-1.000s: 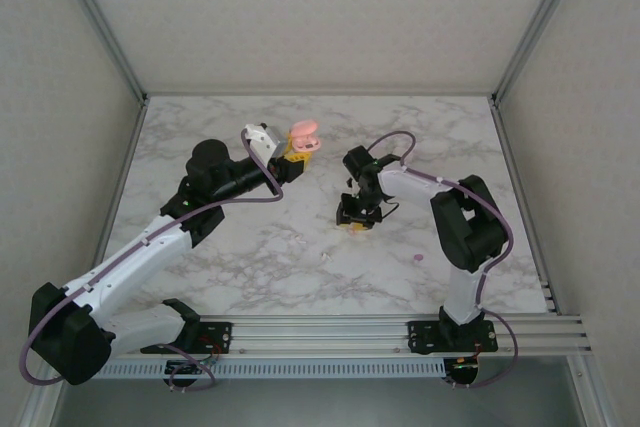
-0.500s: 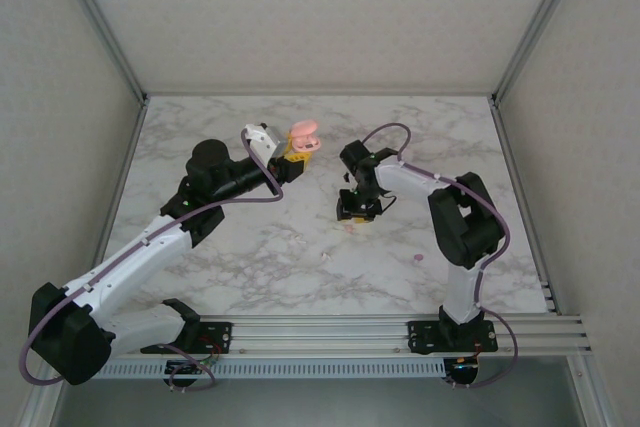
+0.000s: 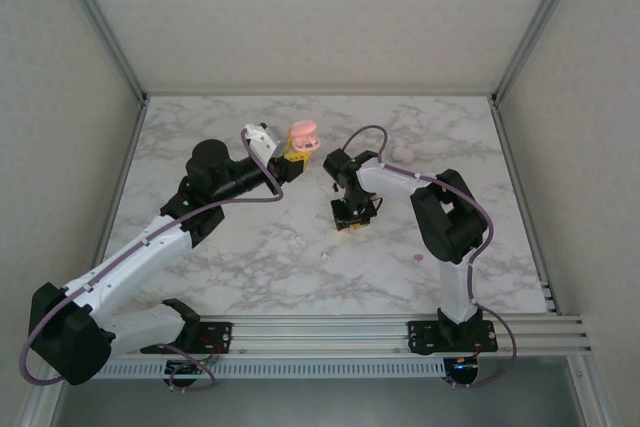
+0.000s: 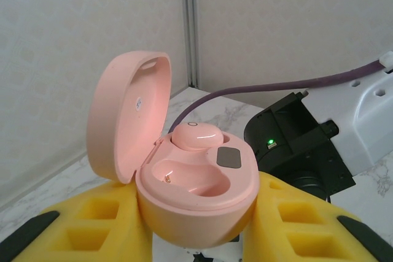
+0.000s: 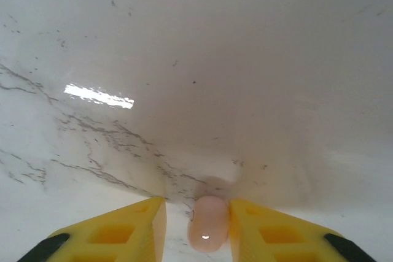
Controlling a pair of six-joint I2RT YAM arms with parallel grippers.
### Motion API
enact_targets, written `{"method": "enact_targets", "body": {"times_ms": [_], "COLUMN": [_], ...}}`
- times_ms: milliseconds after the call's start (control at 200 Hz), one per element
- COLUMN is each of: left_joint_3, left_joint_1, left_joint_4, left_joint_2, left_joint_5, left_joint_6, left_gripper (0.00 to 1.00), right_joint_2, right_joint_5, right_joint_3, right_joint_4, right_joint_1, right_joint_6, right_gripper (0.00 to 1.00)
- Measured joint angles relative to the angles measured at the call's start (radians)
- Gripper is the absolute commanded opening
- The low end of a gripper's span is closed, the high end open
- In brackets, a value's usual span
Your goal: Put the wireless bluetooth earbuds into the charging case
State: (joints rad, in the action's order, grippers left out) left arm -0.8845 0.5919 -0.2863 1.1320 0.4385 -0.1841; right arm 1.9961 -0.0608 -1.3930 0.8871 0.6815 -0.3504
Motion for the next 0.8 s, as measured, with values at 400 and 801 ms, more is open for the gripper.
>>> {"method": "enact_targets", "body": {"times_ms": [400,801], "left_joint_3": [0.0,0.0], "left_joint_1": [0.0,0.0], "left_joint_4": [0.0,0.0], "left_joint_2": [0.0,0.0], "left_joint_5": [0.0,0.0], "left_joint_6": [0.0,0.0], "left_gripper": [0.19,0.19], "right_joint_2": [0.016,0.016], "right_joint_5": [0.034,0.039], "right_joint_3": [-0.009,-0.021], "right_joint_4": [0.021,0.021], "right_joint_1": [0.0,0.0], "right_joint_6": [-0.004,-0.013], "right_gripper": [0.23,0.16]}}
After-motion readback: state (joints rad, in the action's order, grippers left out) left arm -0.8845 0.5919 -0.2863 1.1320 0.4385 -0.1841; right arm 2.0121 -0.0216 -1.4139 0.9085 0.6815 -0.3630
